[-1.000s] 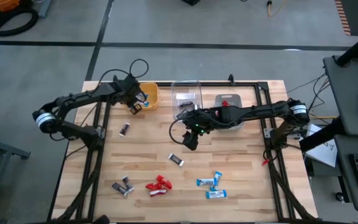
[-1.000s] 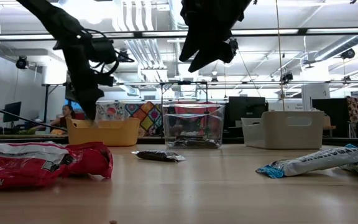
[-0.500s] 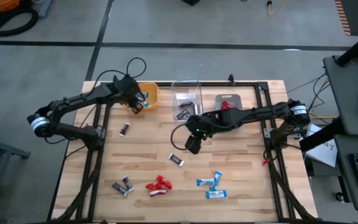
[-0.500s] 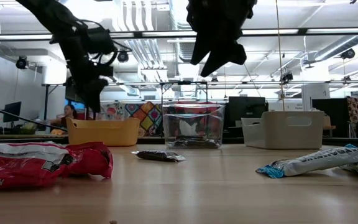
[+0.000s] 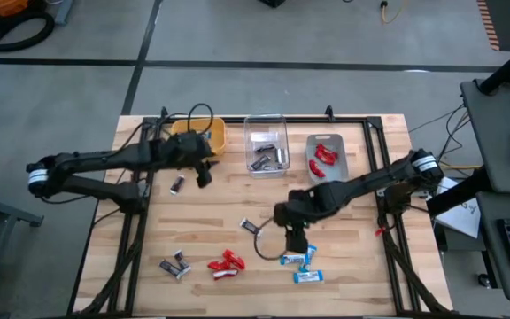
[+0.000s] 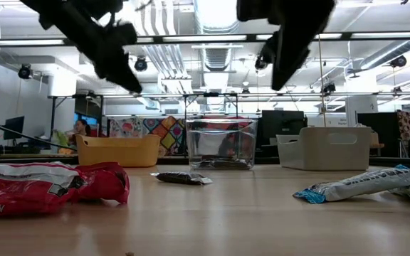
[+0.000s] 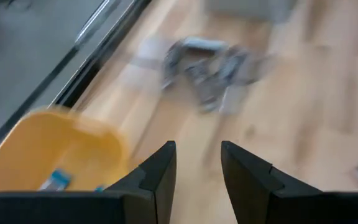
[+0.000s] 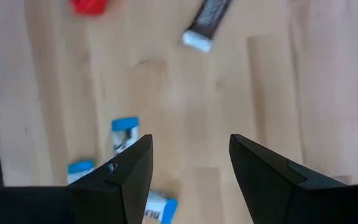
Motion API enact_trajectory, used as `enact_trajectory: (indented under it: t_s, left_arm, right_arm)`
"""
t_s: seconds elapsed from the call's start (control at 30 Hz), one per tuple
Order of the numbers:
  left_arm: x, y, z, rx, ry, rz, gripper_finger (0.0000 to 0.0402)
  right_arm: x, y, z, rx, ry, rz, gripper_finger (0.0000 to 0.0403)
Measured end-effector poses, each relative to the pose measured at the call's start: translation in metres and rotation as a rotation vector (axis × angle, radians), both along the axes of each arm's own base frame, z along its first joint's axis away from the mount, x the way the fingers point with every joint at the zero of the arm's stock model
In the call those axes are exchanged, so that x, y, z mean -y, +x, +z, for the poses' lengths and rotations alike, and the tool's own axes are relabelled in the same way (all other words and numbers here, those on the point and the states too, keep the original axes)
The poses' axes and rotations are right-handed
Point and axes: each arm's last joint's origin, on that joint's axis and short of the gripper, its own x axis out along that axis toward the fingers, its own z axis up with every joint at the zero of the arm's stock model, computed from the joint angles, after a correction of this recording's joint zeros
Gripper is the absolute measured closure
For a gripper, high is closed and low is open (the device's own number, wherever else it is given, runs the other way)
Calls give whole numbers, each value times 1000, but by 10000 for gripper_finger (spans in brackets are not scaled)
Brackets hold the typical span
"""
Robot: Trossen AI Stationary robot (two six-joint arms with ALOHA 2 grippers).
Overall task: Sort candy
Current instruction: Put the white chocolate into the yellow bin
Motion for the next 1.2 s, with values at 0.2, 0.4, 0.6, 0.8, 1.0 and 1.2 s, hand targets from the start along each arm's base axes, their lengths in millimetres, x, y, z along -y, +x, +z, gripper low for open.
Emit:
enact_trajectory:
  t_s: [0.2,0.4,0.6,0.8,1.0,1.2]
  left_arm:
    - [33,6,6,107,23,-154,290]
    - [53,6,2,185,31,-246,290]
    - [62,7,-9,235,33,-292,290]
    - [63,6,-13,240,7,-276,290]
    - [63,6,-14,241,6,-276,290]
    - [63,6,-13,247,7,-276,290]
  right_arm:
    - [-23,-8,-4,7,-55,7,200]
    - [-42,-13,-9,-1,-72,-12,200]
    - [-60,-12,-30,-52,-99,-2,200]
    - [-76,-13,-47,-106,-80,-2,200]
    - [-94,-15,-68,-159,-86,0,200]
    - [-104,-14,-91,-204,-116,4,200]
